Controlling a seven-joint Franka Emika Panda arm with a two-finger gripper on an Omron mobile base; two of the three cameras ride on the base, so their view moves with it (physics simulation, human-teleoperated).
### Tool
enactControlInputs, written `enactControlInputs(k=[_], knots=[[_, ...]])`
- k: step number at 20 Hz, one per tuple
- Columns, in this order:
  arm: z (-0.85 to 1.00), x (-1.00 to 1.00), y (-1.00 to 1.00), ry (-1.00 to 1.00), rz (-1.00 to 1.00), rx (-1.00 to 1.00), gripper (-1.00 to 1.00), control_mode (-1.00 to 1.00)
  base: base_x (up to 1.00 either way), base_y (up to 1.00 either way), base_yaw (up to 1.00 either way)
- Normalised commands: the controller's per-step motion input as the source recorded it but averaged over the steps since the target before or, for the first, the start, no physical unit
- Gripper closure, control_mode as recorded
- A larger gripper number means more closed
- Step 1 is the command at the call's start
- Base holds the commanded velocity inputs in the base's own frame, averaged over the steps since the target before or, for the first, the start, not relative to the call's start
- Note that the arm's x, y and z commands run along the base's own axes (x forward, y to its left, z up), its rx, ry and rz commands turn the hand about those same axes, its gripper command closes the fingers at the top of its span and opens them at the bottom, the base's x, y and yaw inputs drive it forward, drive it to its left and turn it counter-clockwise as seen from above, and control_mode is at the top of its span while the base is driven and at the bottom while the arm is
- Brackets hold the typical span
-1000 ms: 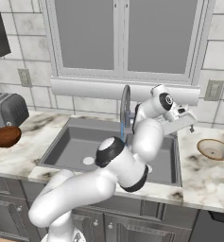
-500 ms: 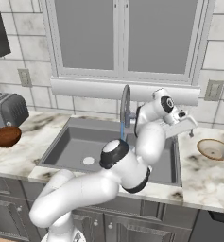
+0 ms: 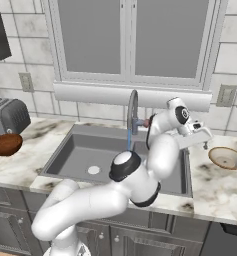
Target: Rinse each bowl for a few seconds and place them down in the sink or on the counter.
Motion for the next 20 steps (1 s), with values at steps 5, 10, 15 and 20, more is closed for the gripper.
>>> enactControlInputs(k=[5, 10, 15, 20], knots=[[-0.13, 0.06, -0.17, 0.01, 0.00, 0.04, -1.00, -1.00, 0.00, 0.00, 0.00], [-0.10, 0.12, -0.12, 0.00, 0.00, 0.02, -1.00, -1.00, 0.00, 0.00, 0.00], [-0.11, 0.20, -0.13, 0.00, 0.00, 0.03, -1.00, -1.00, 0.00, 0.00, 0.00], [-0.08, 0.23, -0.15, 0.01, 0.01, 0.02, -1.00, -1.00, 0.00, 0.00, 0.00]])
